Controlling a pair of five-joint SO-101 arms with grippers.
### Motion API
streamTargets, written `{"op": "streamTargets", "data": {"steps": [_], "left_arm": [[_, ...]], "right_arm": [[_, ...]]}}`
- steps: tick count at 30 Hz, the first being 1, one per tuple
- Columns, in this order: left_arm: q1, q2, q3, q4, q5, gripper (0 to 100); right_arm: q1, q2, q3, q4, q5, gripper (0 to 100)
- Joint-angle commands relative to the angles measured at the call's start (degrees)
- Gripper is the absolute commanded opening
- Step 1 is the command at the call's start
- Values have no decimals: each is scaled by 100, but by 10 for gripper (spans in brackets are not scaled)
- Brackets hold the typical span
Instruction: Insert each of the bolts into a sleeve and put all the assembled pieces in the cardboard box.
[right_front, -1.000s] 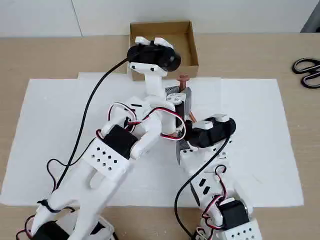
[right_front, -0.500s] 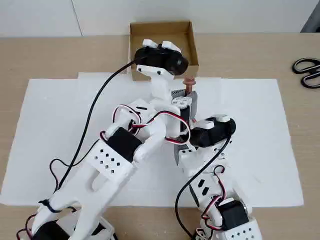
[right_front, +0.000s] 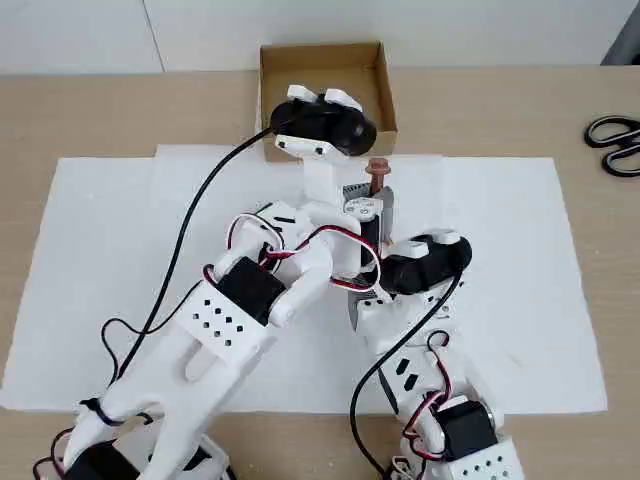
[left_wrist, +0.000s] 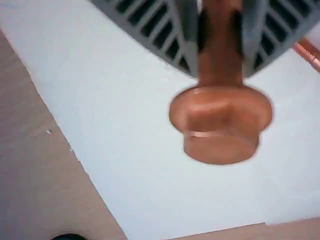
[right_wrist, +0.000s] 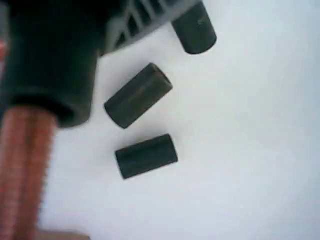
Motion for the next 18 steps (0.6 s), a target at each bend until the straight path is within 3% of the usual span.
{"op": "streamTargets", "data": {"steps": [1,11,18], "left_arm": [[18,-255,-40,-167,-88,5],[26,-255,22,-158,-158,5],[35,-255,-4,281,-149,5]], "right_arm": [[-13,-66,-70,-92,-44,3],[-13,-66,-70,-92,-44,3],[-4,-66,-70,-92,-44,3]]}}
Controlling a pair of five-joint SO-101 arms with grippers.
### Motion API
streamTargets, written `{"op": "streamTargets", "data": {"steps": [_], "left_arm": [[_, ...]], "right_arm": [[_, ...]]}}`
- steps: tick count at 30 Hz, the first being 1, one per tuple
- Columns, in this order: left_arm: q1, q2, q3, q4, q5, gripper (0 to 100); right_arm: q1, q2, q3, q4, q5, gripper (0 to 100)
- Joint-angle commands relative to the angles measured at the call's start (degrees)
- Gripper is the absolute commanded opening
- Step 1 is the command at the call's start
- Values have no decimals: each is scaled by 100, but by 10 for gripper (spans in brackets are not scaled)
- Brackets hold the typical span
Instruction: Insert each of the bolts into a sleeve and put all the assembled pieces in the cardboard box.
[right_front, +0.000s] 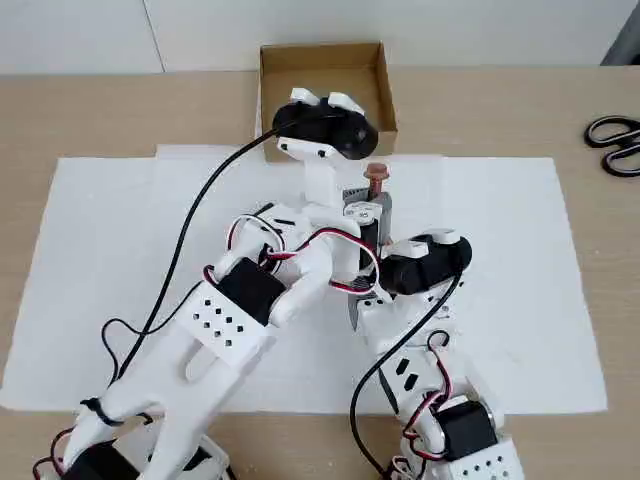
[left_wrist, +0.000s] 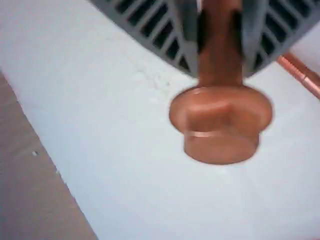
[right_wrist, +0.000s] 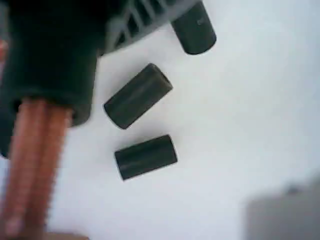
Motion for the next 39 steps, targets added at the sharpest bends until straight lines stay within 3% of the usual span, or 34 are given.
{"op": "streamTargets", "data": {"steps": [1,39], "left_arm": [[35,-255,-66,79,-53,5],[70,-255,-75,958,167,5]], "right_arm": [[4,-66,-70,-92,-44,3],[13,-66,-70,-92,-26,3]]}}
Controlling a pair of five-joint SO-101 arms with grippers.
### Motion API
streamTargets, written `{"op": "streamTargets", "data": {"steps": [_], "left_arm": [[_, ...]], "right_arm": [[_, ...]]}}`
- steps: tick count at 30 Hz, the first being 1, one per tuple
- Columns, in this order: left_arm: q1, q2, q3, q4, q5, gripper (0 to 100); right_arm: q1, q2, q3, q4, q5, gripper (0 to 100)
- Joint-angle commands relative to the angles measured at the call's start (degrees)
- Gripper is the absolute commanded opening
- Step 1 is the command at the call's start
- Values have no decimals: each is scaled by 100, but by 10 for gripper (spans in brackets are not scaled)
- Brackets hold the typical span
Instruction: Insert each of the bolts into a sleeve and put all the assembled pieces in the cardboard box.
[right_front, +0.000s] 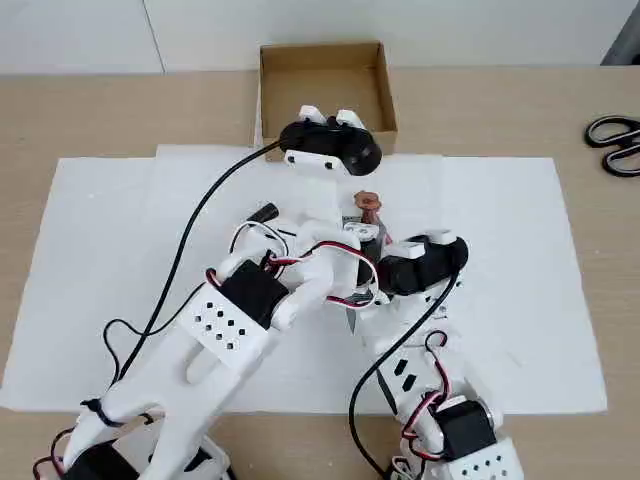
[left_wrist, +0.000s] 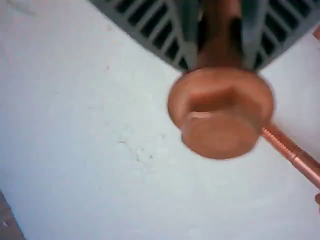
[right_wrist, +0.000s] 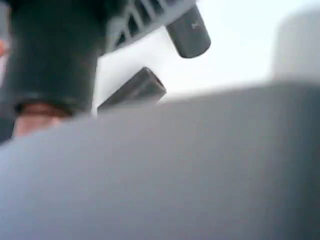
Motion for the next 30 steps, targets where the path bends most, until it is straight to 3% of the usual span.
{"op": "streamTargets", "data": {"steps": [1,26,30], "left_arm": [[0,-255,-75,158,53,5],[316,-264,-198,1046,44,6],[325,-264,-286,1073,53,77]], "right_arm": [[22,-66,-70,-92,-26,3],[22,-66,-70,-92,-18,3],[22,-66,-70,-84,-18,3]]}}
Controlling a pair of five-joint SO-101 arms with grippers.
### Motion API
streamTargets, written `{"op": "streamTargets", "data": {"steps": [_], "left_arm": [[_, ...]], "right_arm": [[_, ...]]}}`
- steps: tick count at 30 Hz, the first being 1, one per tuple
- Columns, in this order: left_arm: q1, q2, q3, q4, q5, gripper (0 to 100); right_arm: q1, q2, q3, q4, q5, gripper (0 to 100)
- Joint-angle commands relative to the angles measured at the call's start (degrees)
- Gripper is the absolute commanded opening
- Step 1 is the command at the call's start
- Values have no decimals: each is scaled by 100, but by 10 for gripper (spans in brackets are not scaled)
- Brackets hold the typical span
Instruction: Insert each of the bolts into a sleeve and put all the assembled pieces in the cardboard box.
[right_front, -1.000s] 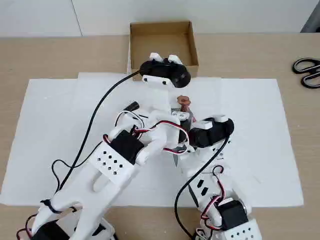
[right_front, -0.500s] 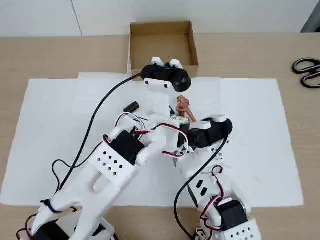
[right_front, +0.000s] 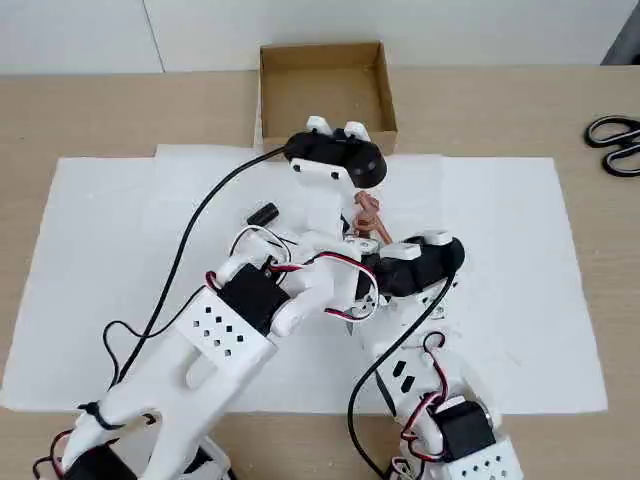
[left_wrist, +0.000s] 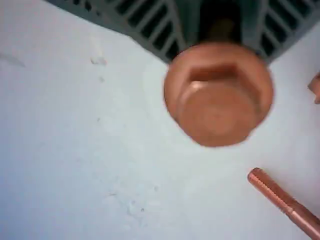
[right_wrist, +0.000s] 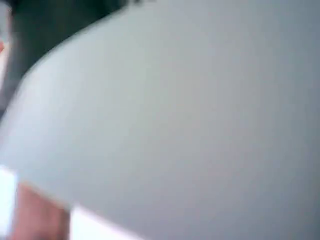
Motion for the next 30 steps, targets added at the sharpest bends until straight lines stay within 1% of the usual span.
{"op": "streamTargets", "data": {"steps": [1,3,6,15,20,30], "left_arm": [[88,-167,-119,158,44,107],[97,-167,-110,167,44,160],[97,-167,-110,167,44,198],[53,-237,-189,158,26,202],[-598,-738,-189,-18,0,202],[-1829,-1178,-171,18,-668,203]], "right_arm": [[48,-66,-79,-92,-18,3],[48,-66,-79,-92,-18,3],[48,-66,-79,-92,-18,3],[48,-66,-79,-92,-18,3],[48,-66,-79,-92,-18,3],[48,-66,-79,-92,-18,3]]}}
